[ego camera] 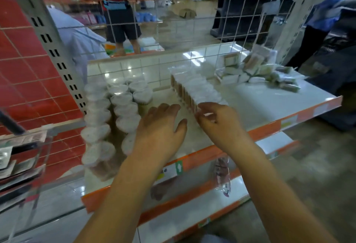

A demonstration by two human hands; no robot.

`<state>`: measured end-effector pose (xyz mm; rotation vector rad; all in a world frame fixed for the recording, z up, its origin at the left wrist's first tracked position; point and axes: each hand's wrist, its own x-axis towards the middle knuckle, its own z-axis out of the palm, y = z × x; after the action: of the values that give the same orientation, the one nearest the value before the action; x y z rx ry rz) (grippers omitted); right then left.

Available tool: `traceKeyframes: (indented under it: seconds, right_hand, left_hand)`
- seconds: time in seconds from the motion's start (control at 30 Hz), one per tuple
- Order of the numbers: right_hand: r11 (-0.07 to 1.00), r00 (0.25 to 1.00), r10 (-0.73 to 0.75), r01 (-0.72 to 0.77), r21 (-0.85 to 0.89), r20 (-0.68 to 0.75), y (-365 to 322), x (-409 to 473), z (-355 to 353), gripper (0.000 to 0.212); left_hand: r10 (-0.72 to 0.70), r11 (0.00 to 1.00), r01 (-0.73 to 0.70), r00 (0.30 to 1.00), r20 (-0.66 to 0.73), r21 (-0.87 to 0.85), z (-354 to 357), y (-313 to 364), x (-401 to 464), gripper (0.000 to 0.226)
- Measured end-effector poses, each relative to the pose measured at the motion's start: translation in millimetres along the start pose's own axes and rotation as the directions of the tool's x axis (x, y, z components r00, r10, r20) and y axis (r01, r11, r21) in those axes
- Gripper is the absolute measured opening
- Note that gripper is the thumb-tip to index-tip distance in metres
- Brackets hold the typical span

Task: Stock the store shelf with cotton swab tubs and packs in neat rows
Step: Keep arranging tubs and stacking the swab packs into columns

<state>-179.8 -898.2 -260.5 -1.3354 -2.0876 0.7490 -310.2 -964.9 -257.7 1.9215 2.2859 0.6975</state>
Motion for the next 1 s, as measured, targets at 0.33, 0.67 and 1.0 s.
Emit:
traceKeyframes:
  seconds: [0.33, 0.67, 1.0]
  right_hand:
    - [0.999, 0.999, -0.032, 0.032, -0.024, 0.013, 100.3, 51.9, -81.1, 0.038]
    - [0.998, 1.000, 0.006, -0.006, -0.070, -0.002, 220.8, 113.4, -166.9, 0.037]
    - [0.996, 0.984, 0.085, -0.078, 0.046, -0.159, 312.7, 222.6, -208.0, 0.020]
  left_hand:
    - [-0.040, 0.996, 0.040, 0.999, 0.003, -0.082, 66.8, 117.6, 92.1, 0.043]
    - [-0.069, 0.997, 0.071, 0.996, 0.059, -0.025, 149.4, 211.3, 161.0, 0.044]
    - [0.016, 0.999, -0.019, 0.996, 0.086, 0.036, 228.9, 276.2, 259.6, 0.035]
